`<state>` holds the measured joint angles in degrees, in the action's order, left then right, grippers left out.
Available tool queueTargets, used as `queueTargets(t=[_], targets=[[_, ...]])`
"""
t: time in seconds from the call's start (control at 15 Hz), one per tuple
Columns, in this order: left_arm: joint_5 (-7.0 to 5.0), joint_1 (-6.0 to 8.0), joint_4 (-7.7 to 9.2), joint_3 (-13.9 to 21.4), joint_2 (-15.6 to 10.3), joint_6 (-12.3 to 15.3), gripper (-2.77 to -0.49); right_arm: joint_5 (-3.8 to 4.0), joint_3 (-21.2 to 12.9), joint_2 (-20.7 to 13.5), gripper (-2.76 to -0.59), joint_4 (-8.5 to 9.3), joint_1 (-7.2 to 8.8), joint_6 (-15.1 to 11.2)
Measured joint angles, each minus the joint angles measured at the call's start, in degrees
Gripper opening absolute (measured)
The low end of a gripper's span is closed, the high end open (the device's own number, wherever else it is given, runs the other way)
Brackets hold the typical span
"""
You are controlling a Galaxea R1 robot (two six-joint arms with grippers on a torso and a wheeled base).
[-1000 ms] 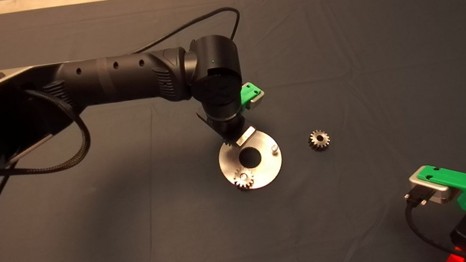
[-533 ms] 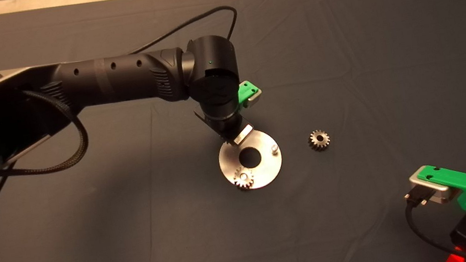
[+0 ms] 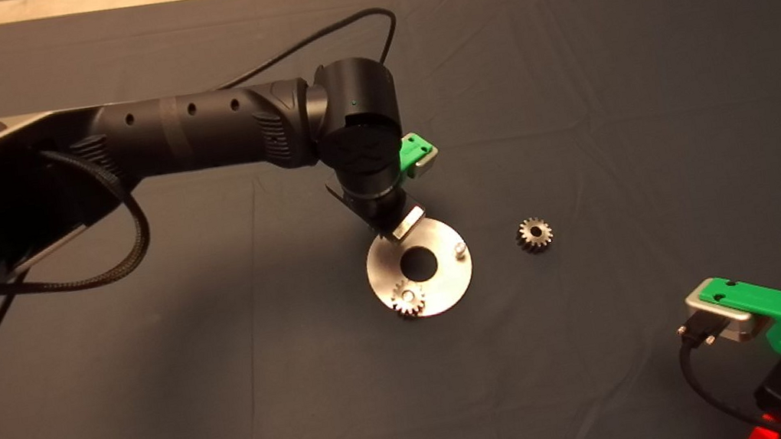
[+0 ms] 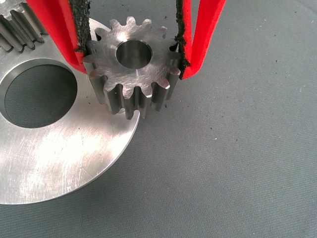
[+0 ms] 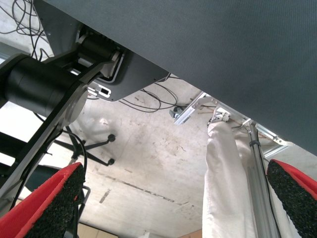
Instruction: Install three planetary gears onto the carrier pins
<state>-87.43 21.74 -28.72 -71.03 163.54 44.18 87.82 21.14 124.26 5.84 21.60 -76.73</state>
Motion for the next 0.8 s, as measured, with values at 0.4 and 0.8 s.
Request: queueTargets(t=[0.4,0.8], targets=[[-0.33,-0.11,-0.13,-0.11,0.46,1.18,-2.48,-0.01,0.0,0.02,-0.62,0.0,0.0,0.4],[-0.61,-0.16,-0.22,-0.11,0.61,2.04,-2.48,-0.01,0.0,0.02,-0.62,-0.04,0.0,1.05]])
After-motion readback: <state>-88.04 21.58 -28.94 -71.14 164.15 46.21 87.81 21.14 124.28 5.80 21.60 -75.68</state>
